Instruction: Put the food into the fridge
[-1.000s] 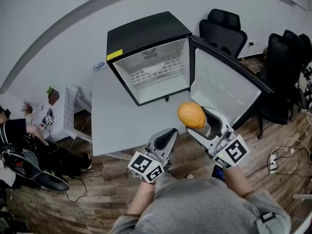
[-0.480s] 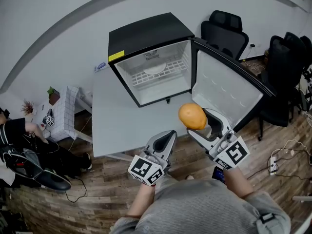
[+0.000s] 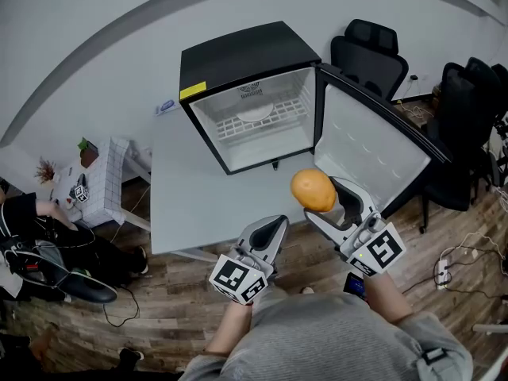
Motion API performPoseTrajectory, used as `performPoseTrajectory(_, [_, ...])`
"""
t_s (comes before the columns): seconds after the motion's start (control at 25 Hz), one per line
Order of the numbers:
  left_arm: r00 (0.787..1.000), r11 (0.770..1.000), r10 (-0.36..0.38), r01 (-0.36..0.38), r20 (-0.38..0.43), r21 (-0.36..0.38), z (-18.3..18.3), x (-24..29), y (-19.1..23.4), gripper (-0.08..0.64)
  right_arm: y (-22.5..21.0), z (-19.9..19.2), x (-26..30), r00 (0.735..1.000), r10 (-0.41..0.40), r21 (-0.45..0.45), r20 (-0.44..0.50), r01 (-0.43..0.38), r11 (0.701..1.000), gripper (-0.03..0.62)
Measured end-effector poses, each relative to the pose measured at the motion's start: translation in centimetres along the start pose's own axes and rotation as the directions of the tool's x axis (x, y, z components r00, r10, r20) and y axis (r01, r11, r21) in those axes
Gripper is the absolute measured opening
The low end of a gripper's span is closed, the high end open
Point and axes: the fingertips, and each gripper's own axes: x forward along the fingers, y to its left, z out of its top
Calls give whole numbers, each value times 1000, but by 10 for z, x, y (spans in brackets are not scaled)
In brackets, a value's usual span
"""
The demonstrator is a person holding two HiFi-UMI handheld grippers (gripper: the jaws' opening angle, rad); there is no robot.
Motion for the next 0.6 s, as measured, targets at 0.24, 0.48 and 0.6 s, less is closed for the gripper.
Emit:
performPoseTrajectory(0.24, [1000, 1000, 7, -7, -6, 2, 0, 0, 10, 11, -4, 1, 11, 1000, 5, 29, 9, -5, 1000, 311])
performPoseTrajectory(0.48, [1000, 1000, 3, -3, -11, 0, 3, 4, 30, 11, -8, -6, 29, 1000, 4, 16, -8, -4, 1000, 311])
performPoseTrajectory(0.6, [1000, 1000, -5, 5, -7, 3, 8, 9, 42, 11, -14, -8, 40, 1000, -6, 11, -13, 6, 1000, 311])
